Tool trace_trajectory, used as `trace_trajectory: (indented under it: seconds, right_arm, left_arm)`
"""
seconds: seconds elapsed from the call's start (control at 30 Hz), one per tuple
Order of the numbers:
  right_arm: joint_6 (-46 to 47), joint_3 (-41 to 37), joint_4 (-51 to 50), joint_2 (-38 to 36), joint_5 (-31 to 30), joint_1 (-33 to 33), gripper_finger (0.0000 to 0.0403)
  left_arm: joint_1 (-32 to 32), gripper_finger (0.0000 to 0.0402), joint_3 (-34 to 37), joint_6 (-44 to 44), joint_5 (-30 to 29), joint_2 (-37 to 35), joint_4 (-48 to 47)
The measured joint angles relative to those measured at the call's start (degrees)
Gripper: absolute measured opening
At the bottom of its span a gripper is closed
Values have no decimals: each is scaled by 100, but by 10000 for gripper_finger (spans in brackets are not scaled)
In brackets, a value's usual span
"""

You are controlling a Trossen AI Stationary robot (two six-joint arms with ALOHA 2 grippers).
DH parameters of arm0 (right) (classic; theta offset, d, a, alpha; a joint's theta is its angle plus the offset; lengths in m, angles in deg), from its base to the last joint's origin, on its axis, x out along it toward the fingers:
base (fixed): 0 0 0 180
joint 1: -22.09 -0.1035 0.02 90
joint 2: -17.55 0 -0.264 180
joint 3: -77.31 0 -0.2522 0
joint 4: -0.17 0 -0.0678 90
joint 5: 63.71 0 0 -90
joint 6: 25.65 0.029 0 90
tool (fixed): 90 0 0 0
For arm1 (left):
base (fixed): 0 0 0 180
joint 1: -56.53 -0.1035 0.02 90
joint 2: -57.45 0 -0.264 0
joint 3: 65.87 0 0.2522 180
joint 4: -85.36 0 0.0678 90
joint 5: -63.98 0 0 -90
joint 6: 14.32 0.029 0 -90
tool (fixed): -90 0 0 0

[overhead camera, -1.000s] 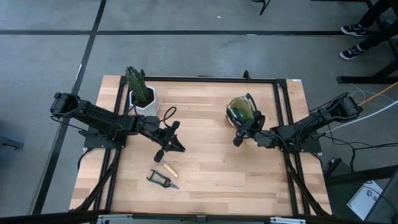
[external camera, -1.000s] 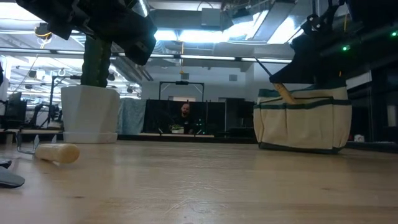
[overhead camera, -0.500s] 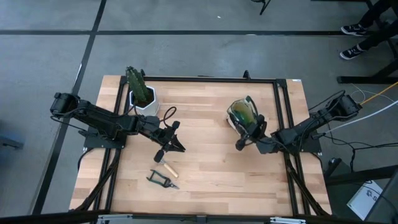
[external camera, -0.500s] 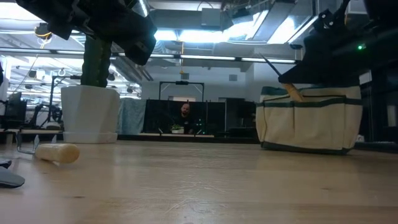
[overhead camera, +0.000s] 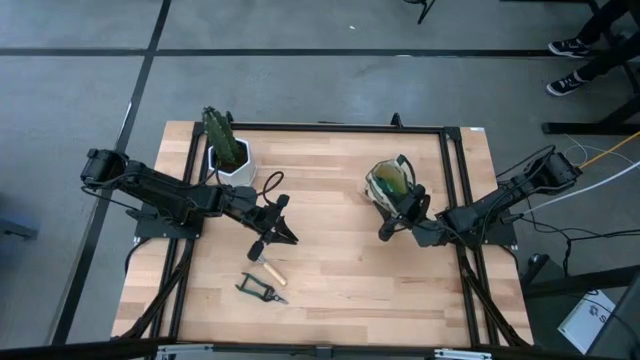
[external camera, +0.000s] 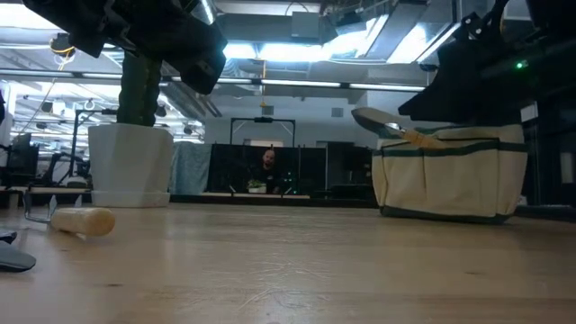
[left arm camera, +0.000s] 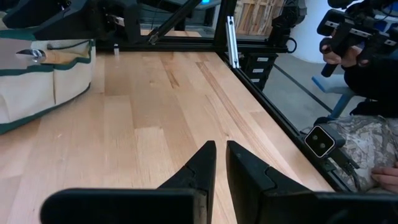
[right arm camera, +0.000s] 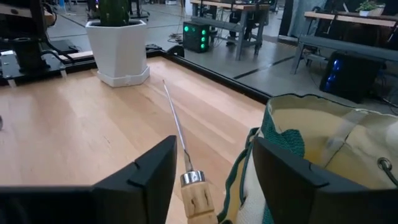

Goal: Pick & Place Garden tools in Gardening bag
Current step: Put the trowel into the gardening bag

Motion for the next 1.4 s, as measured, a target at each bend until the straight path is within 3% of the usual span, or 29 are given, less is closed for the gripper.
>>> trace_trajectory:
  seconds: [0.23, 0.33, 0.5, 0.7, 0.8, 1.0, 1.4]
  right_arm:
    - [-1203, 100, 1015, 0, 121, 1, 211]
    - [-1743, 489, 878, 0, 241, 12, 211]
    - [-1621, 1470, -804, 0, 781, 228, 211]
    - [-38, 2988, -4351, 178, 2398, 766, 211]
    - [345, 3465, -5432, 254, 2978, 852, 211]
    - [514, 3657, -6103, 254, 3394, 857, 211]
    - [687, 3258, -6393, 666, 3077, 874, 211]
  left_arm:
    - [2, 31, 1, 2, 0, 0, 0]
    - [2, 31, -1, 2, 0, 0, 0]
    - [0, 31, 1, 0, 0, 0, -2]
    - [0, 31, 1, 0, 0, 0, 0]
    - [0, 31, 0, 0, 0, 0, 0]
    - [0, 31, 1, 1, 0, 1, -1]
    - [2, 31, -1, 0, 0, 0, -13]
